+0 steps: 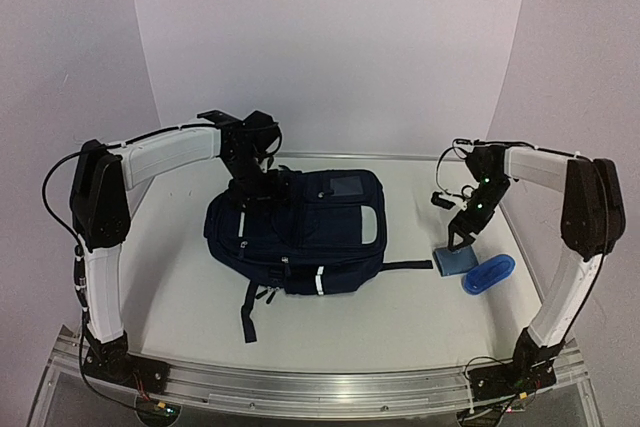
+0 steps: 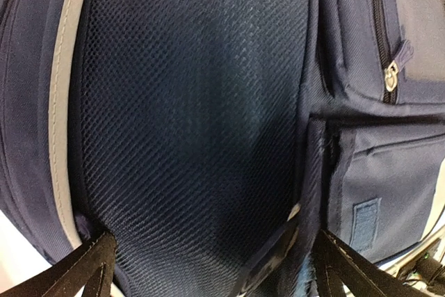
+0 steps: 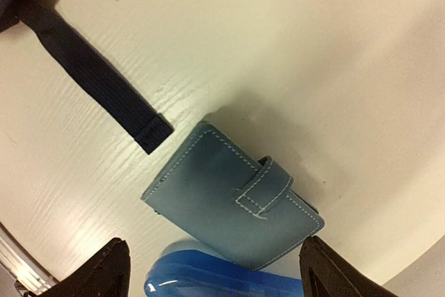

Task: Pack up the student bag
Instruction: Pick up the personal item from the center of the board.

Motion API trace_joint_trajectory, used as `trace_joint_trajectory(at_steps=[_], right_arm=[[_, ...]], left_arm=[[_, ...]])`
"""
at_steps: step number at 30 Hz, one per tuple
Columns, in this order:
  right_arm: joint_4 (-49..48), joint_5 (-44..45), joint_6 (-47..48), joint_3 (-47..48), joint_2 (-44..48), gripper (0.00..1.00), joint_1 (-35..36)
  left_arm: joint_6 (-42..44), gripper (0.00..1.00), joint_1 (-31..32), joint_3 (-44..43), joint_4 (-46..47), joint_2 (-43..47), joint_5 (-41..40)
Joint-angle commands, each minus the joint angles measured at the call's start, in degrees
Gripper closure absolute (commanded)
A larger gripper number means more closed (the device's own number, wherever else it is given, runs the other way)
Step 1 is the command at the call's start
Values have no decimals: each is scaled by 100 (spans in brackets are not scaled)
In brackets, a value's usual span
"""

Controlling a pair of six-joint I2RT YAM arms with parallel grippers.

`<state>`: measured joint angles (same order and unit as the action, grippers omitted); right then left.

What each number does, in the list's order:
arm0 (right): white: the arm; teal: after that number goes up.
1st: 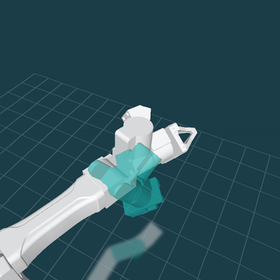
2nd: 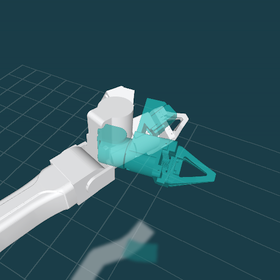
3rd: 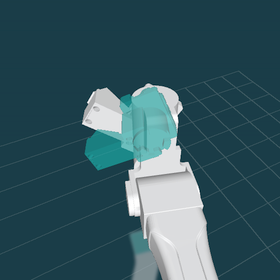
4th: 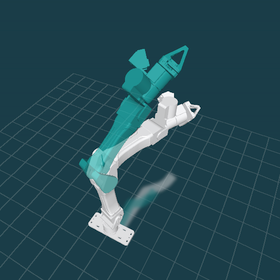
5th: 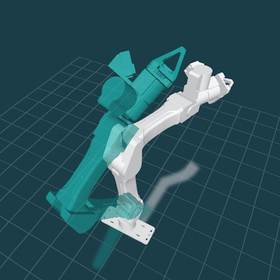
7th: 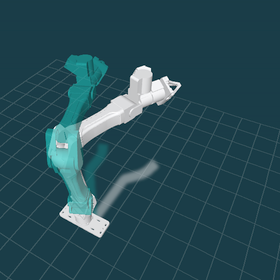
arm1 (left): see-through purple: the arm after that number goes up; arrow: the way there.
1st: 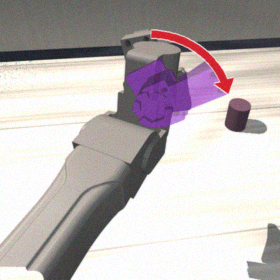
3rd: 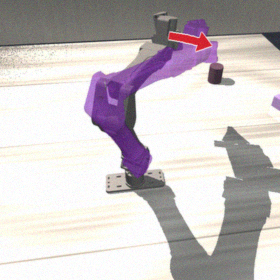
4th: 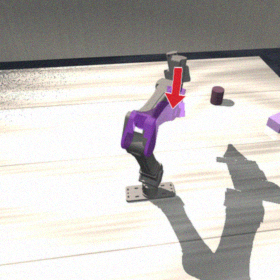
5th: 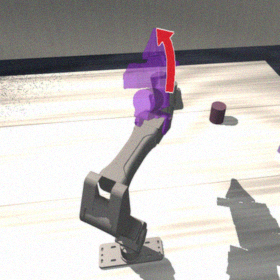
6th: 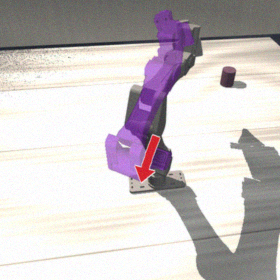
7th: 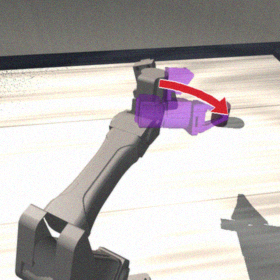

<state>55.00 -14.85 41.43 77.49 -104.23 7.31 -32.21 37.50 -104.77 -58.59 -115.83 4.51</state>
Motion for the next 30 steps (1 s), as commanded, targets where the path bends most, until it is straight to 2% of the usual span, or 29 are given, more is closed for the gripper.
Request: trace_joint_trajectory(at_steps=[1, 3, 9, 14, 21, 24, 27, 30], right_arm=[[830, -320, 200, 859, -845, 20, -644], [1154, -640, 213, 1090, -1201, 22, -991], [1515, -1126, 243, 1173, -1736, 30, -1285], [1493, -1483, 148, 1090, -1979, 44, -1344], [1611, -1938, -55, 1447, -1850, 98, -1347], [1785, -2243, -89, 1826, -1645, 100, -1347], [1837, -2697, -226, 2306, -1248, 100, -1346], [1796, -3113, -431, 2738, -867, 100, -1340]], left_arm=[[144, 0, -77, -337, -467, 47, -195], [135, 0, -74, -381, -488, 82, -209], [124, 0, -72, -490, -547, 166, -286], [146, 0, -67, -677, -664, 183, -307], [202, 0, -75, -1180, -975, 209, -491], [284, 0, -76, -1523, -1199, 166, -722], [379, 0, -77, -2239, -1688, 0, -964], [626, 0, -76, -2803, -1871, -68, -874]])
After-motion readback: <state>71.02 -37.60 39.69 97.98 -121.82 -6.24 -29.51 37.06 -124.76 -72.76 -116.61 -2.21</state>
